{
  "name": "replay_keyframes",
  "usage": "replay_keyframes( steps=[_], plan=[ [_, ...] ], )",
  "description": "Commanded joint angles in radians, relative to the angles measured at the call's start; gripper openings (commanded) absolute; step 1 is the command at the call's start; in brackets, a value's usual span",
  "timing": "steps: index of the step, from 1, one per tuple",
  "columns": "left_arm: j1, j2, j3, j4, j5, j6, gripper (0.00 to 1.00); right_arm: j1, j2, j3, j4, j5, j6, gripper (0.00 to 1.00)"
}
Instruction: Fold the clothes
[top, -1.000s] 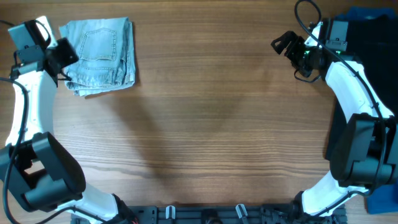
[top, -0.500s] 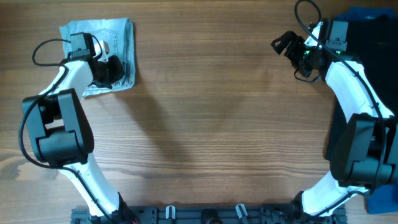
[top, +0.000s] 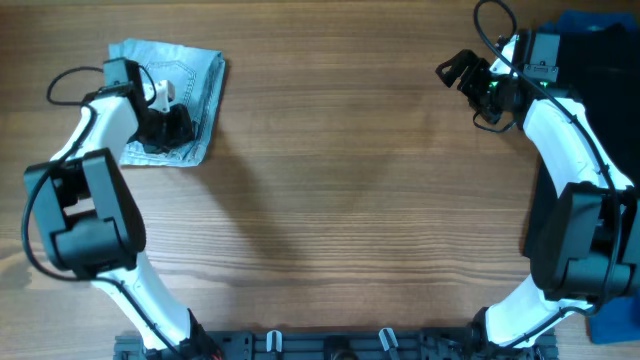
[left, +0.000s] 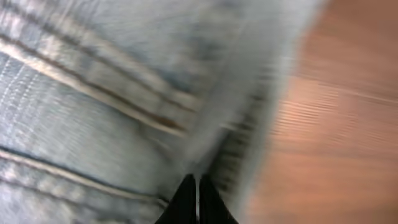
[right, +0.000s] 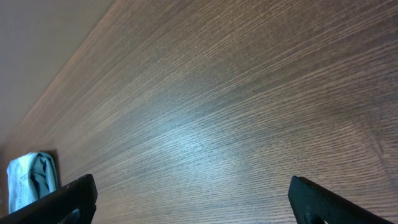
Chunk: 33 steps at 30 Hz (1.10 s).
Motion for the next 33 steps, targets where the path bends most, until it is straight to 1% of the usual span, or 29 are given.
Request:
replay_keyframes(
  steps=[1, 3, 5, 7, 10, 11, 13, 15, 18, 20, 24, 25, 27, 28, 29, 30, 33],
  plan=[
    [0.074, -0.196, 0.000, 0.119, 0.271, -0.105, 0.08, 0.002, 0.001, -0.003, 0.002, 0.011, 0.000, 0.99],
    [0.136, -0.224, 0.000, 0.189, 0.270, -0.179, 0.10, 0.002, 0.001, -0.003, 0.002, 0.011, 0.000, 1.00],
    [0.192, -0.219, -0.001, 0.219, 0.262, -0.209, 0.10, 0.002, 0.001, -0.003, 0.002, 0.011, 0.000, 0.99],
    [0.246, -0.195, -0.002, 0.226, 0.222, -0.226, 0.10, 0.002, 0.001, -0.003, 0.002, 0.011, 0.000, 0.99],
    [0.308, -0.129, -0.003, 0.249, 0.125, -0.225, 0.08, 0.002, 0.001, -0.003, 0.002, 0.011, 0.000, 1.00],
    [0.329, -0.087, -0.003, 0.266, 0.112, -0.225, 0.08, 0.002, 0.001, -0.003, 0.002, 0.011, 0.000, 1.00],
    [0.354, -0.011, -0.003, 0.285, 0.109, -0.225, 0.09, 0.002, 0.001, -0.003, 0.002, 0.011, 0.000, 1.00],
    [0.381, 0.070, -0.003, 0.281, 0.105, -0.226, 0.07, 0.002, 0.001, -0.003, 0.002, 0.011, 0.000, 1.00],
    [0.407, 0.128, -0.003, 0.277, 0.105, -0.226, 0.07, 0.002, 0.001, -0.003, 0.002, 0.011, 0.000, 1.00],
    [0.409, 0.137, -0.003, 0.277, 0.106, -0.227, 0.06, 0.002, 0.001, -0.003, 0.002, 0.011, 0.000, 1.00],
    [0.405, 0.053, -0.001, 0.282, 0.185, -0.285, 0.04, 0.002, 0.001, -0.003, 0.002, 0.011, 0.000, 1.00],
    [0.394, -0.018, -0.002, 0.285, 0.231, -0.314, 0.04, 0.002, 0.001, -0.003, 0.002, 0.011, 0.000, 0.99],
    [0.364, -0.129, -0.002, 0.280, 0.245, -0.355, 0.04, 0.002, 0.001, -0.003, 0.002, 0.011, 0.000, 0.99],
    [0.329, -0.212, -0.002, 0.274, 0.244, -0.357, 0.04, 0.002, 0.001, -0.003, 0.002, 0.011, 0.000, 1.00],
    [0.288, -0.284, -0.002, 0.269, 0.227, -0.357, 0.04, 0.002, 0.001, -0.003, 0.002, 0.011, 0.000, 1.00],
    [0.226, -0.360, -0.002, 0.264, 0.180, -0.357, 0.04, 0.002, 0.001, -0.003, 0.002, 0.011, 0.000, 0.99],
    [0.021, -0.497, -0.002, 0.211, -0.035, -0.357, 0.04, 0.002, 0.001, -0.003, 0.002, 0.011, 0.000, 1.00]
  ],
)
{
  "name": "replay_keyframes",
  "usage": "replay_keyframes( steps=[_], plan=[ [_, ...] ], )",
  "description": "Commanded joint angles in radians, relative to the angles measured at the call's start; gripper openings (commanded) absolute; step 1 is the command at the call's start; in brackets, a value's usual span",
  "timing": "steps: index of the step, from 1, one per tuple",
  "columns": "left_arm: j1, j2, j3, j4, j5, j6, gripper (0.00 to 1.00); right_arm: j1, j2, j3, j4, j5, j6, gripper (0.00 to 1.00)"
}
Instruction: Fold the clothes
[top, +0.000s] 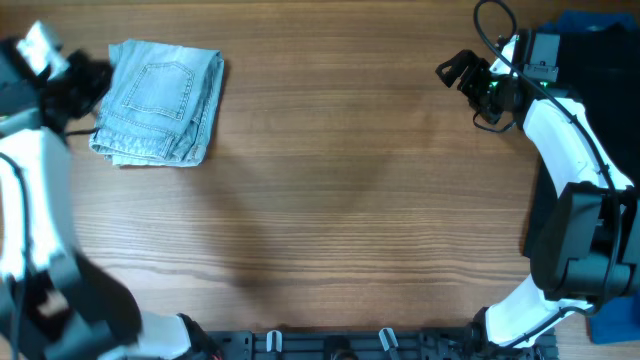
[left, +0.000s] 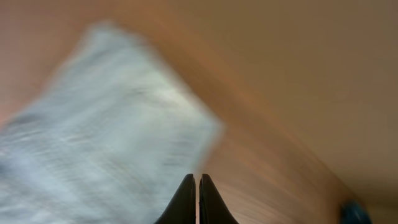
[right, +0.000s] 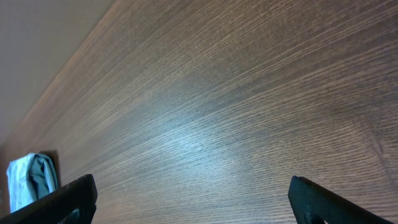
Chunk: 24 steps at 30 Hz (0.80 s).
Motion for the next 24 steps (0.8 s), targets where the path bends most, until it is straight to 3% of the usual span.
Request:
replay_keyframes(
  steps=[1, 5, 9, 10, 11, 12, 24],
  plan=[
    [-0.249, -0.116, 0.001, -0.060, -0.257, -0.014, 0.04, 0.002, 0.001, -0.002, 0.003, 0.011, 0.000, 0.99],
    [-0.507, -0.079, 0.000, -0.102, -0.520, -0.014, 0.08, 0.002, 0.001, -0.002, 0.003, 0.011, 0.000, 1.00],
    [-0.580, -0.029, 0.000, -0.080, -0.547, -0.014, 0.21, 0.002, 0.001, -0.002, 0.003, 0.011, 0.000, 1.00],
    [-0.580, -0.026, 0.000, -0.088, -0.547, -0.014, 0.41, 0.002, 0.001, -0.002, 0.003, 0.011, 0.000, 0.99],
    [-0.580, -0.026, 0.000, -0.098, -0.547, -0.014, 0.86, 0.002, 0.001, -0.002, 0.003, 0.011, 0.000, 1.00],
    [-0.580, -0.026, 0.000, -0.111, -0.547, -0.014, 1.00, 0.002, 0.001, -0.002, 0.003, 0.011, 0.000, 0.99],
    [-0.580, -0.026, 0.000, -0.111, -0.547, -0.014, 1.00, 0.002, 0.001, -0.002, 0.003, 0.011, 0.000, 0.99]
  ],
)
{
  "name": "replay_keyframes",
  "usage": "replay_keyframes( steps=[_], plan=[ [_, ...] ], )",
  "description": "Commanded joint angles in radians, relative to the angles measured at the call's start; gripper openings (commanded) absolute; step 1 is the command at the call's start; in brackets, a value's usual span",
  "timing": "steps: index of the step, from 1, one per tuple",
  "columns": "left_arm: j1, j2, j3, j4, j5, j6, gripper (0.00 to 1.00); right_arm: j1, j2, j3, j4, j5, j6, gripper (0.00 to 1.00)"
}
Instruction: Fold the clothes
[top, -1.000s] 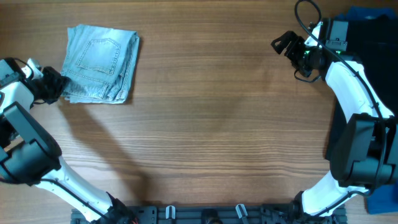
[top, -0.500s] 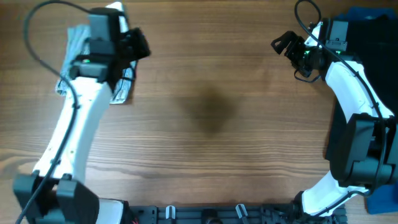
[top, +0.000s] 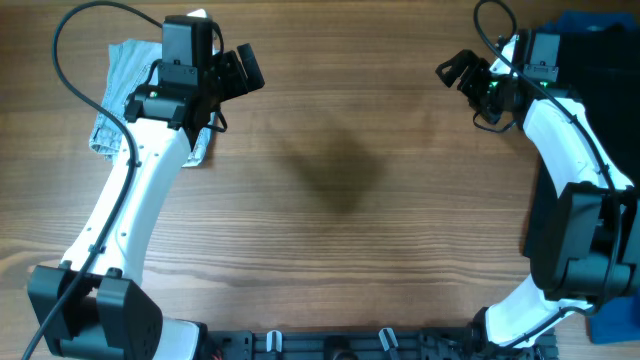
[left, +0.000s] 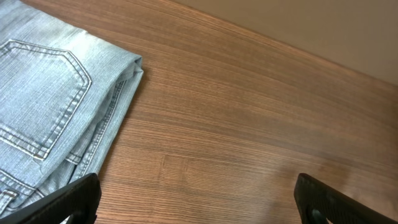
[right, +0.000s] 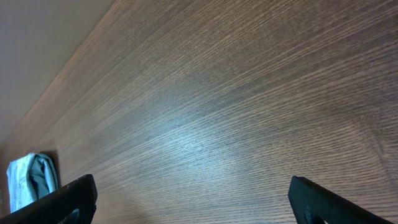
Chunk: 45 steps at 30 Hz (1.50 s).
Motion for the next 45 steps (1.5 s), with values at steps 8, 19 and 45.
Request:
replay_keyframes(
  steps=[8, 19, 45],
  plan=[
    [0.001, 0.005, -0.006, 0.003, -0.017, 0.005, 1.00, 0.019, -0.189, -0.003, 0.002, 0.011, 0.000, 0.99],
    [0.001, 0.005, -0.006, 0.003, -0.017, 0.005, 1.00, 0.048, -0.942, -0.023, -0.112, 0.055, -0.003, 0.99],
    [0.001, 0.005, -0.006, 0.003, -0.017, 0.005, 1.00, 0.098, -1.844, -1.292, 0.547, 0.445, -0.082, 1.00]
  ],
)
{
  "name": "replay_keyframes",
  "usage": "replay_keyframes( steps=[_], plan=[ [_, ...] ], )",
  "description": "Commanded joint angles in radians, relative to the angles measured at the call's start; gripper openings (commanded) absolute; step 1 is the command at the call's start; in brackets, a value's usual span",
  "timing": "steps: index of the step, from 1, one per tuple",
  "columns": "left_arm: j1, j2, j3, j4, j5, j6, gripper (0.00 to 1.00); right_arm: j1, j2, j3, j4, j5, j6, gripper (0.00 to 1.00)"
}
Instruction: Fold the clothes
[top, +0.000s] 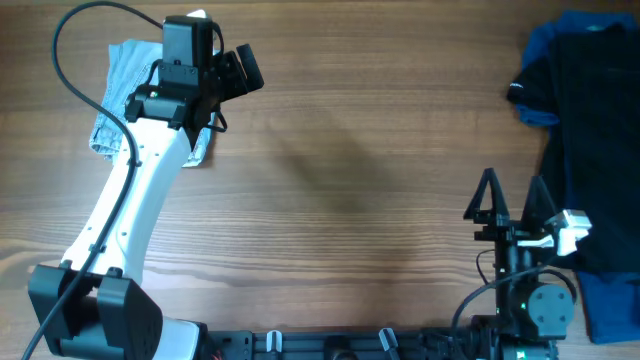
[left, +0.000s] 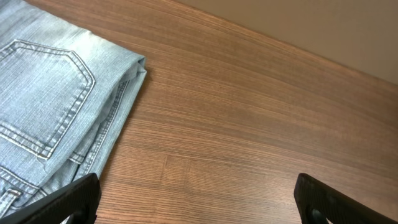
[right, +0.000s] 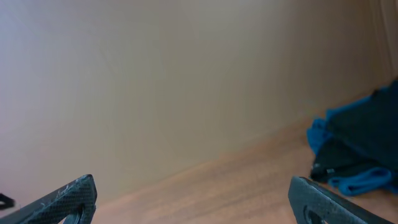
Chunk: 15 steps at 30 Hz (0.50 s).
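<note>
Light blue jeans lie folded at the table's far left, partly under my left arm; the left wrist view shows their back pocket. My left gripper hovers just right of them, open and empty. A dark blue and black heap of clothes lies unfolded at the far right, also seen in the right wrist view. My right gripper stands open near the front edge, left of that heap, facing the back wall.
The wooden table stretches bare between the jeans and the heap. A black rail with clips runs along the front edge. A beige wall rises behind the table. A bright blue cloth lies at the front right corner.
My right arm has left the far right of the table and now stands folded back near the front edge, gripper still open. The left arm and jeans have barely shifted.
My left gripper was shut, down on the folded jeans. Then it was shut off to their left. Then it hovered open just right of them, where it remains. My right gripper stayed open at the far right throughout, and now rests by the front edge.
</note>
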Motion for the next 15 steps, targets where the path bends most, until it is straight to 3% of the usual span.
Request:
replay_keyframes(
  steps=[1, 8, 15],
  plan=[
    [0.001, 0.003, -0.005, 0.003, -0.006, 0.005, 1.00, 0.004, -0.017, -0.063, 0.026, 0.022, -0.016, 0.99],
    [0.001, 0.003, -0.005, 0.003, -0.006, 0.005, 1.00, 0.042, -0.018, -0.070, -0.062, -0.055, -0.381, 1.00],
    [0.001, 0.003, -0.005, 0.003, -0.006, 0.005, 1.00, 0.042, -0.018, -0.070, -0.110, -0.084, -0.481, 1.00]
  ],
)
